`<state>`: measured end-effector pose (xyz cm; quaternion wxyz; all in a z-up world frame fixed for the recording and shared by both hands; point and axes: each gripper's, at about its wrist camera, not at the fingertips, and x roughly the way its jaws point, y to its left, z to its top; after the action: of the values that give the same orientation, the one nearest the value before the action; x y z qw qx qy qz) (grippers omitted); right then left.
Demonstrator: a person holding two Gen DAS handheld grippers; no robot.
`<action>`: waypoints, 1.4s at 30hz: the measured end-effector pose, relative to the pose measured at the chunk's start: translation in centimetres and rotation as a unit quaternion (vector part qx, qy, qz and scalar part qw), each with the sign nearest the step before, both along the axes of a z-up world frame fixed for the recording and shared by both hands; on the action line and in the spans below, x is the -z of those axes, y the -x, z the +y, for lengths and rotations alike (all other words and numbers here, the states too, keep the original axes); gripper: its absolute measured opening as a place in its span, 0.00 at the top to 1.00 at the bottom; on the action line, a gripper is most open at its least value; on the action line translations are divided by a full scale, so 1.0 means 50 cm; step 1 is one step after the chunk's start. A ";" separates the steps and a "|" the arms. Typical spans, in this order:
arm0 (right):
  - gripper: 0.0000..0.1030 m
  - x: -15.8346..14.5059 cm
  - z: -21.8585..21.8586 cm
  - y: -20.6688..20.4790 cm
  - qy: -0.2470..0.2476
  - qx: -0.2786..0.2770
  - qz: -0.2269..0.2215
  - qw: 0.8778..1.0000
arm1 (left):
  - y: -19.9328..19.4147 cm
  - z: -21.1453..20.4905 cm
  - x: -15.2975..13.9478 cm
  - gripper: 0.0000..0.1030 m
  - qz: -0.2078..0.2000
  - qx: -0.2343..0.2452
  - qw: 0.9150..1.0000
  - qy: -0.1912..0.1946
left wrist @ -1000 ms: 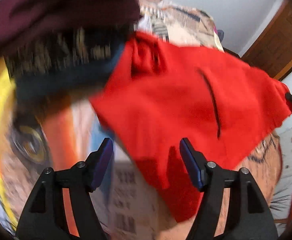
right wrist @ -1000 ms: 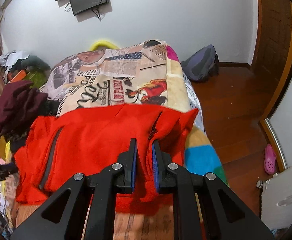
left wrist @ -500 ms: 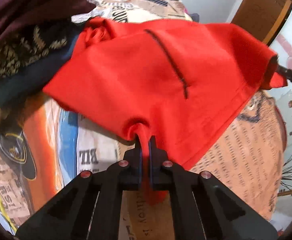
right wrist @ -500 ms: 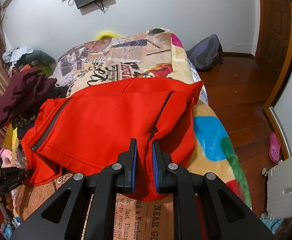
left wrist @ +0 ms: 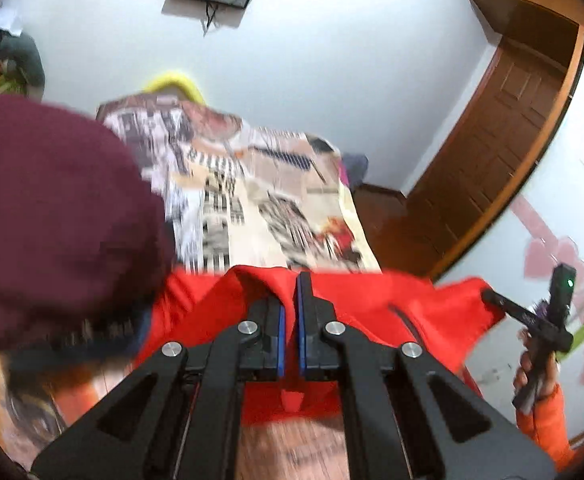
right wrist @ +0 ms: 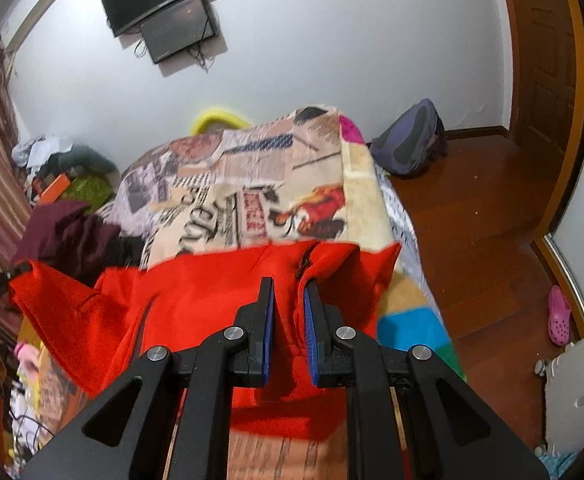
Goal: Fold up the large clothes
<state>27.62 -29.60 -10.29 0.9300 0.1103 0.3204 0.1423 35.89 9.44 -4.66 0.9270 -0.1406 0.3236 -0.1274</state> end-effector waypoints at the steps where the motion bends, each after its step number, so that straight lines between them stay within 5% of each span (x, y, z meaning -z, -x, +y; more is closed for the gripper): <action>1: 0.88 -0.001 -0.002 -0.018 0.000 0.006 -0.001 1.000 | -0.018 -0.005 -0.002 0.97 -0.004 -0.007 1.000 -0.012; 5: 0.88 0.012 -0.007 -0.086 -0.004 0.030 0.012 0.999 | -0.114 -0.034 0.015 0.96 -0.009 -0.040 0.995 -0.087; 10: 0.84 0.036 -0.002 -0.147 0.007 0.052 0.032 0.998 | -0.202 -0.035 0.069 0.95 0.031 -0.066 0.989 -0.130; 13: 0.80 0.028 0.001 -0.140 0.023 0.073 0.017 0.997 | -0.218 -0.034 0.086 0.77 0.044 -0.066 0.989 -0.125; 15: 0.70 0.016 -0.002 -0.127 0.028 0.082 0.001 0.996 | -0.211 -0.028 0.079 0.43 0.037 -0.081 0.989 -0.117; 18: 0.60 -0.003 -0.004 -0.109 0.033 0.075 -0.008 0.997 | -0.184 -0.021 0.052 0.38 0.007 -0.101 0.989 -0.105; 24: 0.36 -0.017 0.010 -0.055 0.055 0.052 -0.004 0.997 | -0.131 -0.026 0.036 0.35 0.010 -0.083 0.989 -0.119; 35: 0.33 0.075 -0.011 0.025 0.059 0.036 0.078 0.995 | 0.025 -0.003 0.168 0.33 0.074 -0.073 0.985 -0.137; 42: 0.33 0.162 -0.051 0.053 -0.057 0.071 0.149 0.985 | 0.052 0.055 0.290 0.33 0.163 -0.117 0.979 -0.031</action>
<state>24.98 -32.17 -18.38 0.8718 0.2054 0.4381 0.0762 33.28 12.19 -19.14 0.8742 -0.1679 0.4553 0.0166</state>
